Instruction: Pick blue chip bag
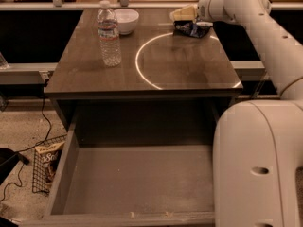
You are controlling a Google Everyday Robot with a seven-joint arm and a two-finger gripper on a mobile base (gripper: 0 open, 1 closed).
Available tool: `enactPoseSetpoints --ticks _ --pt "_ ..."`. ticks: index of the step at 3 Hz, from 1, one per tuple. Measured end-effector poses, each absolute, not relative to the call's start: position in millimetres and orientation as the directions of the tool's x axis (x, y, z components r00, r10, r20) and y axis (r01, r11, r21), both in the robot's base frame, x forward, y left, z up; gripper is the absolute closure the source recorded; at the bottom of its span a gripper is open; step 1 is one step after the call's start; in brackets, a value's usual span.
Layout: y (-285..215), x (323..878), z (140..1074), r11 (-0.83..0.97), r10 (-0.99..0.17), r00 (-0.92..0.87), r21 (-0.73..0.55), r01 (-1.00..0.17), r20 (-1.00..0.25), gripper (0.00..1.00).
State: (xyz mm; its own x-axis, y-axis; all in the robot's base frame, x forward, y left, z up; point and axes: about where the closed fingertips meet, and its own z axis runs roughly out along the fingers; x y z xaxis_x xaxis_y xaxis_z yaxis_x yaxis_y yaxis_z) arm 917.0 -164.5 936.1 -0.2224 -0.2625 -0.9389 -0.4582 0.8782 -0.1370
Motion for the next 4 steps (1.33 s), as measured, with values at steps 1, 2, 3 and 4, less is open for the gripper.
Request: enactPoseSetpoints --ticks 1,2,3,4 --pt "-175.3 898.0 958.9 0.906 -0.287 -0.238 -0.182 -0.382 -0.928 0.0" --pt "-175.7 884.4 930.9 0.91 -0.294 -0.296 -0.172 -0.376 -0.909 0.0" --pt "-171.6 893.6 925.1 0.913 -0.285 -0.296 -0.164 -0.374 -0.912 0.0" --pt "-165.6 913.2 924.7 0.915 -0.254 -0.276 -0.138 -0.379 -0.927 0.0"
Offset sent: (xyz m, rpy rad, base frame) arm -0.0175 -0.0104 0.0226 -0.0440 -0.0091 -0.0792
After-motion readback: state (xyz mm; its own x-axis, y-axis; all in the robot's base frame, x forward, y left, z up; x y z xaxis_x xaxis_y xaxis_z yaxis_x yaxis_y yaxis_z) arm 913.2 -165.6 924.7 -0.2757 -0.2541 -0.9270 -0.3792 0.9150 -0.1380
